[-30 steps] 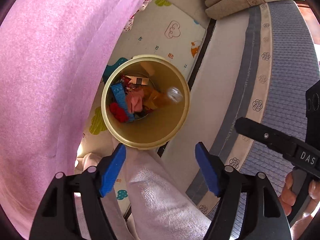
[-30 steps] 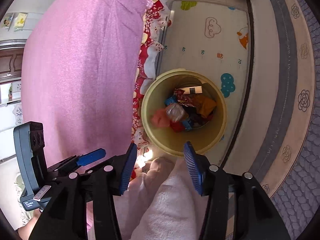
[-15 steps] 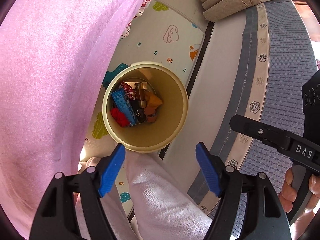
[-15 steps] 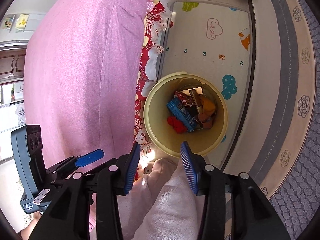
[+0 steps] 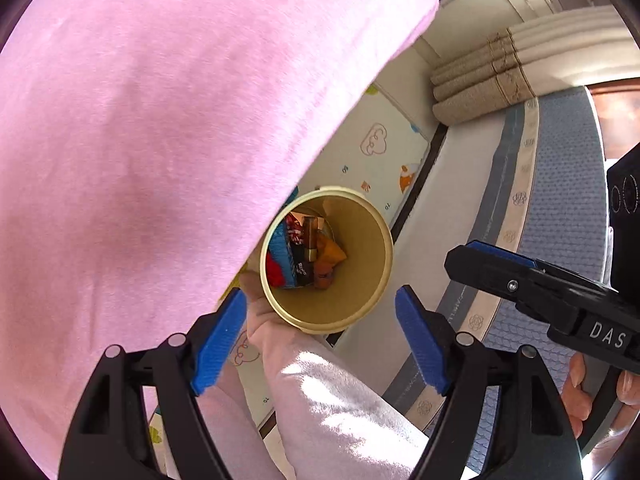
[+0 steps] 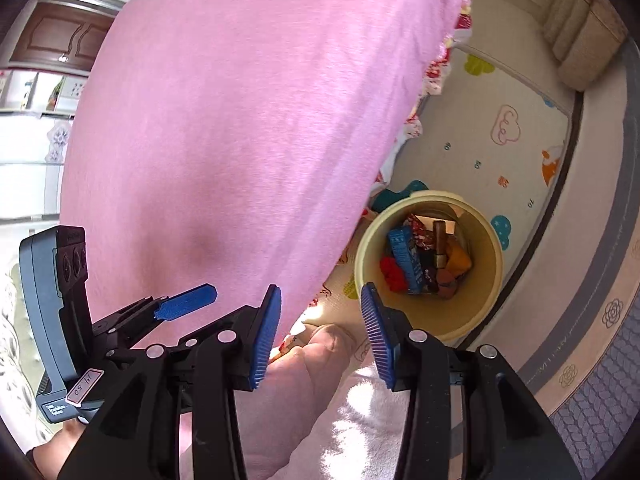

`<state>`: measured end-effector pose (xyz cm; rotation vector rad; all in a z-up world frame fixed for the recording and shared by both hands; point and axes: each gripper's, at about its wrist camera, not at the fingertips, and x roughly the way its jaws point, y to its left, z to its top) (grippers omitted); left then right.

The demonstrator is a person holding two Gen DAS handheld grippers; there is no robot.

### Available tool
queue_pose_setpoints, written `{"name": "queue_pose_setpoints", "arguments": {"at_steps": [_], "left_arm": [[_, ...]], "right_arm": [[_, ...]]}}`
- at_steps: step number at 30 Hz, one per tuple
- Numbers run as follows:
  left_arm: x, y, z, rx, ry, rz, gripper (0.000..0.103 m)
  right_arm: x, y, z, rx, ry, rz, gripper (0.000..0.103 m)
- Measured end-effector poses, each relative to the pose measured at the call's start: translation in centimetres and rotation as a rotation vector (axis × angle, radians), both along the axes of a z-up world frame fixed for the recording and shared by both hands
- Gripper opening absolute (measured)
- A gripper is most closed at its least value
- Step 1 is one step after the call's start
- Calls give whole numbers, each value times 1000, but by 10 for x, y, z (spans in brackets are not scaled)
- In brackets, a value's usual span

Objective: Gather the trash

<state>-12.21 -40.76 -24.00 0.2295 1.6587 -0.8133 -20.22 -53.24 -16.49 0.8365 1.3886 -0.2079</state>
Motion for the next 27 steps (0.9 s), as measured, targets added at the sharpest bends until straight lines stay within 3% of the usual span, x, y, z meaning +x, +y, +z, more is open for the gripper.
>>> {"name": "queue_pose_setpoints", "arguments": {"at_steps": [11, 20, 27], "left_arm": [[66, 156, 68, -40, -138, 297, 80], [93, 305, 106, -3, -269, 571, 87], [91, 371, 117, 3, -312, 708, 89]], "right_arm": [[133, 155, 63, -56, -157, 347, 41], [184, 291, 88, -129, -249, 574, 41], [199, 340, 101, -168, -292, 668, 41]]}}
